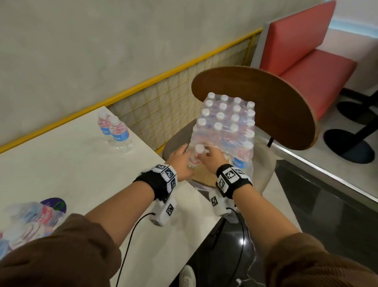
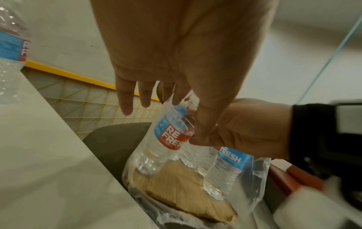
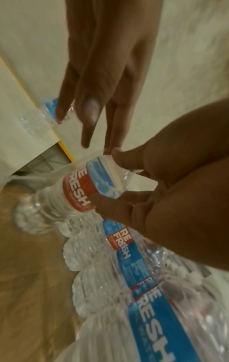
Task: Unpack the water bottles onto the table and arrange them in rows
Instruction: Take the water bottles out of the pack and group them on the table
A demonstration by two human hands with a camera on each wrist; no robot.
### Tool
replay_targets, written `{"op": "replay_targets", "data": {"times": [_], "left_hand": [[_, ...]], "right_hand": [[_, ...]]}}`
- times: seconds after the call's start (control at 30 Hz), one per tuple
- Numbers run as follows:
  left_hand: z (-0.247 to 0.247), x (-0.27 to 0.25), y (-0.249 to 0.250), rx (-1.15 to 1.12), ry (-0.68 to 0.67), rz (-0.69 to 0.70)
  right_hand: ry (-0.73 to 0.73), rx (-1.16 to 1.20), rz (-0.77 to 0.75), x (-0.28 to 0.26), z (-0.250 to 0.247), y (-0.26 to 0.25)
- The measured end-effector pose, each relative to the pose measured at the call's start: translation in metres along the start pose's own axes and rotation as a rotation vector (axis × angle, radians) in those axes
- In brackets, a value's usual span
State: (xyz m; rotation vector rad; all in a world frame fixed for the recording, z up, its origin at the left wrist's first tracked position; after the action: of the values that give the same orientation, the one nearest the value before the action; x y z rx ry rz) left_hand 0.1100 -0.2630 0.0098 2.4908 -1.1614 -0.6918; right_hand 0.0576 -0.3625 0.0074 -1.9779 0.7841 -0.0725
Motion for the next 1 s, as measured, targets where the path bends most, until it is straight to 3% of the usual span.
{"op": "replay_targets", "data": {"times": [0.1, 0.23, 0.3, 0.37, 0.43, 0.6, 0.8, 0.9, 1.0], "left_hand": [[0.006, 0.011, 0.001, -0.168, -0.005, 0.021], [0.012, 0.017, -0.013, -0.330, 0.096, -0.035], [0.018, 0.014, -0.020, -0.327, 0.088, -0.062], [0.018, 0.008, -0.024, -0.359, 0.099, -0.065], [0.010, 0.000, -0.024, -0.390, 0.133, -0.065], [-0.035, -0.033, -0.036, -0.395, 0.228, -0.086], [-0.062, -0.090, -0.101, -0.059, 0.000, -0.226], [-0.057, -0.126, -0.141, 0.099, -0.122, -0.329], [-0.061, -0.155, -0.175, 0.103, -0.166, -0.409]], "right_hand": [[0.003, 0.073, -0.071, -0.005, 0.002, 0.004], [-0.016, 0.242, -0.090, -0.026, -0.002, 0.005], [0.091, 0.331, 0.024, -0.033, -0.020, 0.028], [0.286, 0.441, 0.169, -0.037, -0.043, 0.063], [0.445, 0.427, 0.276, -0.043, -0.054, 0.090], [0.621, 0.460, 0.469, -0.047, -0.046, 0.115], [0.683, 0.491, 0.584, -0.031, -0.054, 0.136], [0.666, 0.525, 0.525, -0.029, -0.057, 0.131], [0.605, 0.387, 0.448, -0.034, -0.053, 0.118]]}}
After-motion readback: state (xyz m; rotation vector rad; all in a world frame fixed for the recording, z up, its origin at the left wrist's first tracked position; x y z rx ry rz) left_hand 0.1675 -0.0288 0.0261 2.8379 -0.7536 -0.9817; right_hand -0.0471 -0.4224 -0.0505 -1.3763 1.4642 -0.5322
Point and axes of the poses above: each hand's wrist, its own x-axis towards the middle knuckle, its own z-axis out of the palm, y = z × x, the point moved 10 cm from there along x, towards the middle knuckle, and after that the axes turned 1 degree about -z, right-handed, at the moved point
